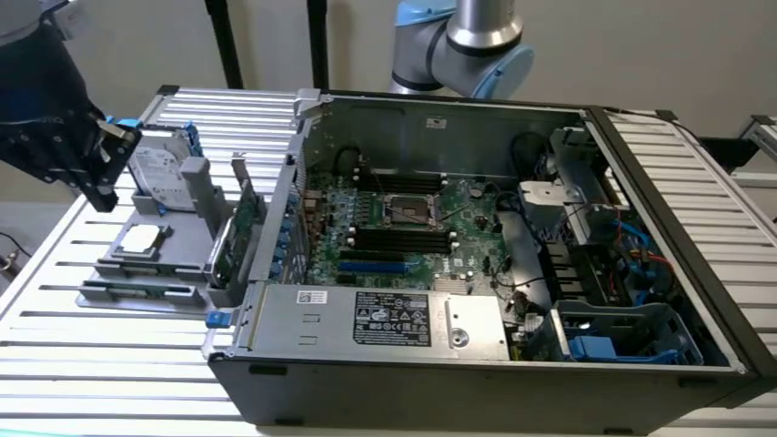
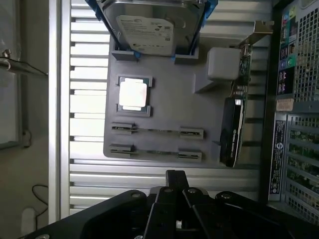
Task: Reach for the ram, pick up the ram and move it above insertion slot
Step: 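Reach for the ram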
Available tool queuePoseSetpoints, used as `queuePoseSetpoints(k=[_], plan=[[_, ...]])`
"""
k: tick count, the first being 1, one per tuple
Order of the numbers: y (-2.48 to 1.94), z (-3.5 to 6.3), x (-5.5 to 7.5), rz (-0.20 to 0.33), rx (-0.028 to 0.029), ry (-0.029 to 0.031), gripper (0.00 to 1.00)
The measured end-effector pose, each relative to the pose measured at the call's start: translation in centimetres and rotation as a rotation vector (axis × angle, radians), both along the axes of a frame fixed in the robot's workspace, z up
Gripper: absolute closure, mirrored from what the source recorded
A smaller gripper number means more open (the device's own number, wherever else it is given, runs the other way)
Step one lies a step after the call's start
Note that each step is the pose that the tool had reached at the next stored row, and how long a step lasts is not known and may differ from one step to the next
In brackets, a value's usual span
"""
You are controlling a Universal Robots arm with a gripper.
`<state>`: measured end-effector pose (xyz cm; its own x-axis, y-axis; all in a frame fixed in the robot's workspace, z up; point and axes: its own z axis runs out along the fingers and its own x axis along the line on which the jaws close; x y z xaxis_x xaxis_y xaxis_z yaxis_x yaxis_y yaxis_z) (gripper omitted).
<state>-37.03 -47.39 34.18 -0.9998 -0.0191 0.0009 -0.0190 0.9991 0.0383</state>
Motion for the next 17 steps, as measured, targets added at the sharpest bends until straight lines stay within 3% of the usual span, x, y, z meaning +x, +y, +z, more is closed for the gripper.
queuePoseSetpoints(k=[5,7,17], plan=[[-0.22,-0.75,0.0,0.0,0.0003,-0.0001,0.9],[-0.23,-0.9,0.0,0.013,0.0006,0.0024,0.9],[-0.24,-1.27,0.0,0.183,0.0004,0.0035,0.9]])
